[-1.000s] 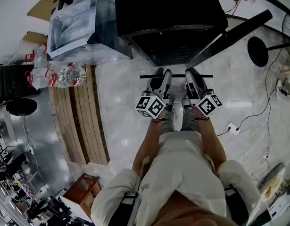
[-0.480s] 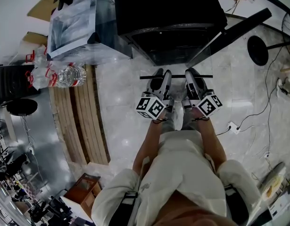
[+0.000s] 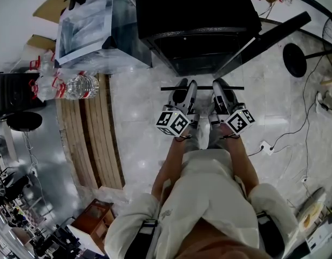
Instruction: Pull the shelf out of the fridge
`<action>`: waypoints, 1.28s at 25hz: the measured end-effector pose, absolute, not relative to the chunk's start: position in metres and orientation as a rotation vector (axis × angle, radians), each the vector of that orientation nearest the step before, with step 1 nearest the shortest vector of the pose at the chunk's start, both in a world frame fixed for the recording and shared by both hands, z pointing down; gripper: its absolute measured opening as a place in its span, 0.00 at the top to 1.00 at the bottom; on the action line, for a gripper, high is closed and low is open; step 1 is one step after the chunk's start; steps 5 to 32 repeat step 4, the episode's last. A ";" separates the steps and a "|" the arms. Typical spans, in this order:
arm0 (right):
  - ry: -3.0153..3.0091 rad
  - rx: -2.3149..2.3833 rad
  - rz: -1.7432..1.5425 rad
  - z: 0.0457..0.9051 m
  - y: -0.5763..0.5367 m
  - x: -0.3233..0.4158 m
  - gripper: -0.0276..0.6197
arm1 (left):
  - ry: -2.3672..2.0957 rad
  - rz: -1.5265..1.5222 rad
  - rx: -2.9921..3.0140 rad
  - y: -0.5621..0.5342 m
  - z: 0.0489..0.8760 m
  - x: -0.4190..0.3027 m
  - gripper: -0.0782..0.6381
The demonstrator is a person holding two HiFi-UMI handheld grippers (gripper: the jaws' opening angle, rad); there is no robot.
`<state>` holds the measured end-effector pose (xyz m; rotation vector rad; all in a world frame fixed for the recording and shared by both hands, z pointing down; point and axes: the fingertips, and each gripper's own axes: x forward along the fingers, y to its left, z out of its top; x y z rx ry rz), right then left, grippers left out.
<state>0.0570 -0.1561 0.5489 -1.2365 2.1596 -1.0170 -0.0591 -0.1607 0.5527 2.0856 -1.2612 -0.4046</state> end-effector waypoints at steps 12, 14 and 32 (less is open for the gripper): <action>2.161 -1.239 -1.012 0.547 -0.154 0.055 0.78 | -1.256 -0.409 2.086 -0.159 0.551 -0.061 0.65; 2.161 -1.239 -1.012 0.547 -0.154 0.055 0.78 | -1.256 -0.409 2.086 -0.159 0.551 -0.061 0.65; 2.161 -1.239 -1.012 0.547 -0.154 0.055 0.78 | -1.256 -0.409 2.086 -0.159 0.551 -0.061 0.65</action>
